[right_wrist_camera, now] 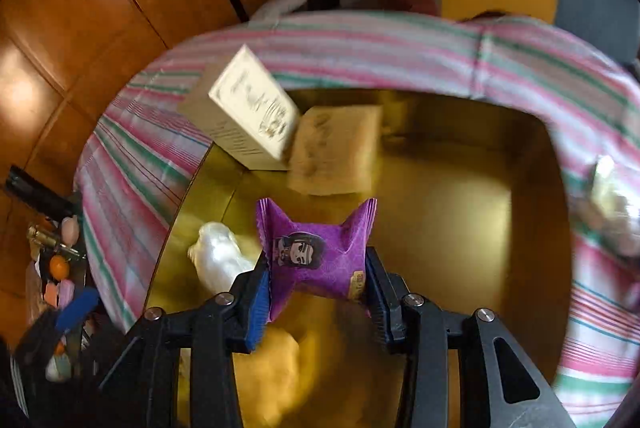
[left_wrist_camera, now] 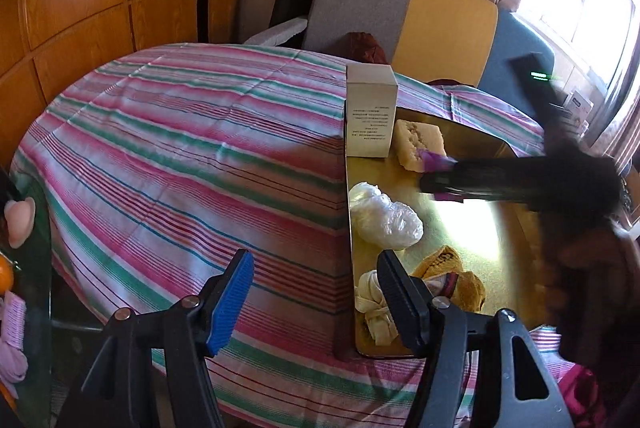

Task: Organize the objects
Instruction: 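Carry the purple packet into the gold tray and open the right gripper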

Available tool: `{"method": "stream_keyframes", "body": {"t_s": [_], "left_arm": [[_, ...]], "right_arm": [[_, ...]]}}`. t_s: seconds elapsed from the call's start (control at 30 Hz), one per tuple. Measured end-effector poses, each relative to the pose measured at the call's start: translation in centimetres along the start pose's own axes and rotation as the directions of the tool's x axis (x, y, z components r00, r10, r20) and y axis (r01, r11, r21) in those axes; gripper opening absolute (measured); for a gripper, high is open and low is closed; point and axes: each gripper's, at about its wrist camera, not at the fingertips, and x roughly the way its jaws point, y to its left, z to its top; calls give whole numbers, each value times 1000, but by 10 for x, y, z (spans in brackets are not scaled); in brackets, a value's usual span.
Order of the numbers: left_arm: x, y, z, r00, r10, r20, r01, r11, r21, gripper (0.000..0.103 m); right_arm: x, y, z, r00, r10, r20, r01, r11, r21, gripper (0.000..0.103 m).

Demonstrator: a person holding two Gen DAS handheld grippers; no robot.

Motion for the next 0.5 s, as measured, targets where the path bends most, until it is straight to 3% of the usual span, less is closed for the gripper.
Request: {"method": "stream_keyframes", "body": {"t_s": [0.2,0.5], "left_arm": [[4,4,0,1000,0,-10,0,1000,-15,65],[-2,-4,0,1000,-2,2,2,1000,3,65]], "right_arm": [[33,0,12,993,121,-10,-118,983,141,56],[-14,-27,-12,985,147,92,-161,972,173,68]]}}
